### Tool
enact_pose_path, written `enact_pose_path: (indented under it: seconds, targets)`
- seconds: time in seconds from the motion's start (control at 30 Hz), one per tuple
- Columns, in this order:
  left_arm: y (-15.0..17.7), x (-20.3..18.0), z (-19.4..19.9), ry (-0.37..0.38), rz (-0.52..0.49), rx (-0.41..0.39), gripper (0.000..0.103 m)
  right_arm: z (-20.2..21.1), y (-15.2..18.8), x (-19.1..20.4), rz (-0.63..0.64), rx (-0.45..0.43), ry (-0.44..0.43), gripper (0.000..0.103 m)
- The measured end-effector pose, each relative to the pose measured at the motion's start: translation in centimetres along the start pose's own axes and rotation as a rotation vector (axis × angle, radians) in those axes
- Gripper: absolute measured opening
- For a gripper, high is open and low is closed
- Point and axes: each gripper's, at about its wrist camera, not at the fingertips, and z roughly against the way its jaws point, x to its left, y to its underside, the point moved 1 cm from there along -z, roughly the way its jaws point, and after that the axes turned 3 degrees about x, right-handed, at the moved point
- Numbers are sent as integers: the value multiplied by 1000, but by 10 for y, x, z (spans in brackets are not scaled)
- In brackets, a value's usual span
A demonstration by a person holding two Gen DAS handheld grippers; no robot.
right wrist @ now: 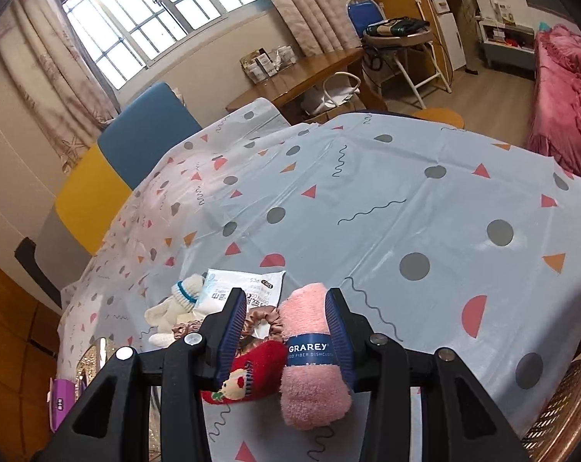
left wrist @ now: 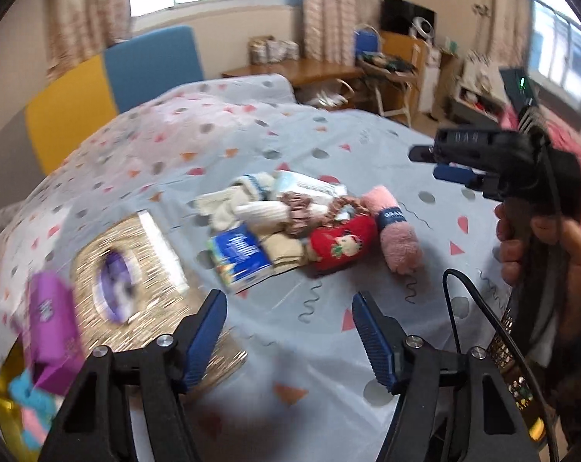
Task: Organize soft objects
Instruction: 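Grasp the red sock with the left tool while the right reaches the brown scrunchie, then grasp the brown scrunchie with the right tool while the left lifts the red sock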
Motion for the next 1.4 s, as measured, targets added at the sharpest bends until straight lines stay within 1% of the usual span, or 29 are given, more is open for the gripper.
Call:
enact_pose_path:
  seconds: [0.23, 0.37, 0.57, 0.6, 0.63, 0.67, 0.7, 0.83, 0.97, 1.07, 1.17, 1.23, 1.27, 1.3, 1.37, 1.4]
  targets:
    - [-22, -33, -60, 30, -149, 70, 69, -2, -1, -6, -34, 9, -17, 43]
    - [-32, -49, -88, 24, -237, 84, 70, -3, -1, -8, -48, 16, -27, 43]
    - [-44, -65, -127, 23, -307, 114, 71, -5, -2, -11, -67, 23, -46, 43]
    - [-45, -67, -133, 35, -309, 124, 68, -5, -2, -12, -70, 25, -49, 43]
    - [-45, -68, -137, 48, -307, 130, 60, -5, -2, -12, -73, 26, -51, 43]
    - [-44, -68, -139, 58, -302, 136, 26, -5, -2, -12, -76, 26, -54, 43]
    - [-43, -68, -140, 75, -290, 146, 13, -5, -2, -13, -78, 26, -55, 43]
    - [-26, -55, -121, 132, -186, 131, 11, -6, -2, -15, -87, 33, -60, 43]
    - [3, -44, -98, 137, -106, 137, 11, -10, -2, -11, -70, 50, -58, 43]
    - [26, -36, -86, 136, -57, 147, 11, -15, 1, -3, -21, 84, -55, 43]
    - [40, -33, -81, 128, -41, 148, 11, -27, 4, 12, 62, 156, -52, 43]
    - [41, -32, -81, 132, -33, 147, 11, -38, 6, 20, 106, 216, -66, 43]
    - [41, -32, -83, 132, -30, 148, 11, -47, 7, 28, 147, 256, -66, 43]
    - [40, -31, -83, 132, -24, 148, 11, -53, 7, 34, 190, 275, -54, 43]
    - [41, -29, -84, 134, -7, 147, 11, -67, 8, 54, 324, 313, -14, 43]
    - [40, -28, -86, 136, -1, 146, 11, -75, 8, 62, 386, 333, -7, 44]
